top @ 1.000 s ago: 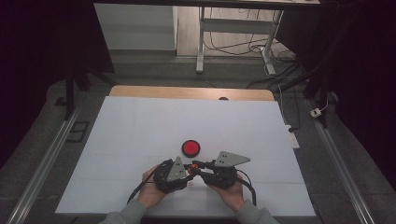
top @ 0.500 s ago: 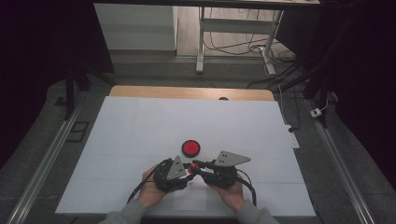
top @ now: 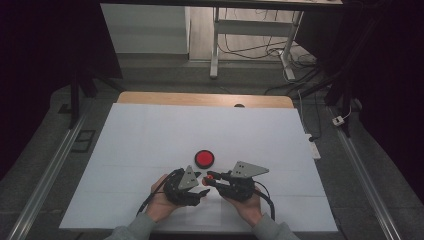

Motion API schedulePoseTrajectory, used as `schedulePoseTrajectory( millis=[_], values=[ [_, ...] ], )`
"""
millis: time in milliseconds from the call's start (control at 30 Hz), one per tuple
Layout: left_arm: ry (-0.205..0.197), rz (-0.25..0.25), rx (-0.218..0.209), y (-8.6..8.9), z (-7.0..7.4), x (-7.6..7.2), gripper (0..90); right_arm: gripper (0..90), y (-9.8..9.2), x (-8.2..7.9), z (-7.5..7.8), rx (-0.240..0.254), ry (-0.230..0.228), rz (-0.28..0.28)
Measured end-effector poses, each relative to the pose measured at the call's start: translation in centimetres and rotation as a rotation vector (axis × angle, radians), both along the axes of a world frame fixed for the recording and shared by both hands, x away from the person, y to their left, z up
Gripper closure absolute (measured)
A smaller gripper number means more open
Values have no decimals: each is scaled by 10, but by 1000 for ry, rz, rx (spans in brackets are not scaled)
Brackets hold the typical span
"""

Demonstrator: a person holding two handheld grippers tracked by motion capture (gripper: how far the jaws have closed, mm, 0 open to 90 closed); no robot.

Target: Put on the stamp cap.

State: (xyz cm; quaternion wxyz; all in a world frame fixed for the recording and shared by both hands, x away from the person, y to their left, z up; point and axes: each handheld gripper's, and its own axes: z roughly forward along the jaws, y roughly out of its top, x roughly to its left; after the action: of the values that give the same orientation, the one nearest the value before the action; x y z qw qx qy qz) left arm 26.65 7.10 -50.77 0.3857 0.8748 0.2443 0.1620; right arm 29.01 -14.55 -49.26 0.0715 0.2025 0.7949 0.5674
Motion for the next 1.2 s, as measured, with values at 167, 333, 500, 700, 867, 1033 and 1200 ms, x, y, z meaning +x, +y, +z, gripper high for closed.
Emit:
schedulePoseTrajectory(
  millis=[167, 333, 500, 700, 867, 1033, 1200],
  values=[
    [25, 21, -7, 6, 0, 0, 251, 724, -1, 0, 1, 1, -2, -3],
    [38, 33, -23, 14, 0, -2, 225, 723, -2, 1, 1, 0, -3, -8],
    [50, 55, -30, 24, 0, -5, 211, 724, -3, 2, 1, -3, -6, -9],
    [47, 80, -63, 41, 6, -11, 214, 724, -3, 2, 1, -9, -10, -10],
    [35, 108, -81, 58, 8, -17, 221, 723, -5, 3, 2, -11, -11, -18],
    [25, 150, -90, 79, 6, -25, 228, 723, -8, 5, 2, -13, -7, -27],
    [23, 183, -102, 98, 1, -36, 236, 723, -11, 6, 3, -12, -10, -39]
  ],
)
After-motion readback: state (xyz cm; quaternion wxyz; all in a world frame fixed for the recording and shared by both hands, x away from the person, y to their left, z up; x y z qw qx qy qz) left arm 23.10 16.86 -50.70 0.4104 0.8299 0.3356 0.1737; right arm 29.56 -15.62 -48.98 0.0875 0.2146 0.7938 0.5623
